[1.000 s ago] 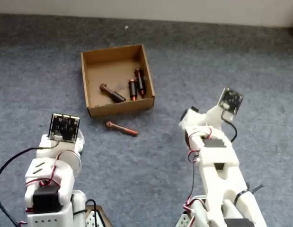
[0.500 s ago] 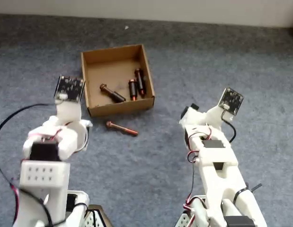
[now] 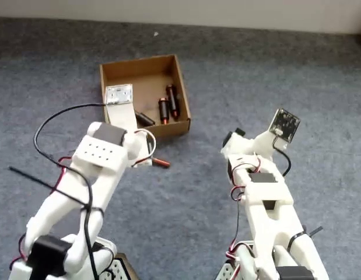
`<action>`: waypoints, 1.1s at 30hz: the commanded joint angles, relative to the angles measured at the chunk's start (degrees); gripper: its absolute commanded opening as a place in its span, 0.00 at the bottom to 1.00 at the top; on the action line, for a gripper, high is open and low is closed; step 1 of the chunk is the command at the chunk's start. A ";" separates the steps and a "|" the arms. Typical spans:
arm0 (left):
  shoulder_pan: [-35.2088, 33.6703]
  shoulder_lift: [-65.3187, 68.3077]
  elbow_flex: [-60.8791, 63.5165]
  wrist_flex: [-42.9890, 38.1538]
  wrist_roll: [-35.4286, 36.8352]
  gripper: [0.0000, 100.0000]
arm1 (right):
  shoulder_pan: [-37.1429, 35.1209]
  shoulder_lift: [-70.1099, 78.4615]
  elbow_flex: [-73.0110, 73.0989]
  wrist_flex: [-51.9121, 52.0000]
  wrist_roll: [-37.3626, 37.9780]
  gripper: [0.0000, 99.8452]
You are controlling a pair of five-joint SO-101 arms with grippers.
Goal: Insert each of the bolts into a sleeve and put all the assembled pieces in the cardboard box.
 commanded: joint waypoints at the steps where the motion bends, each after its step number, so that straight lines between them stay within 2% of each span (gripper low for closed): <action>1: 0.84 6.81 -5.23 -3.69 9.32 0.13 | 0.66 -0.48 -0.13 -1.27 -0.26 0.01; 11: 0.40 22.02 -13.05 -5.01 10.73 0.13 | 0.66 -0.48 -0.13 -1.27 -0.18 0.01; 18: -0.31 31.25 -18.95 -5.01 14.51 0.13 | 0.66 -0.48 -0.13 -1.27 -0.18 0.01; 23: -2.59 37.67 -23.25 -4.92 14.51 0.13 | 0.57 -0.48 -0.04 -1.27 2.29 0.01; 33: -4.18 41.89 -26.42 -4.66 14.15 0.13 | 0.57 -0.48 -0.04 -1.27 2.55 0.01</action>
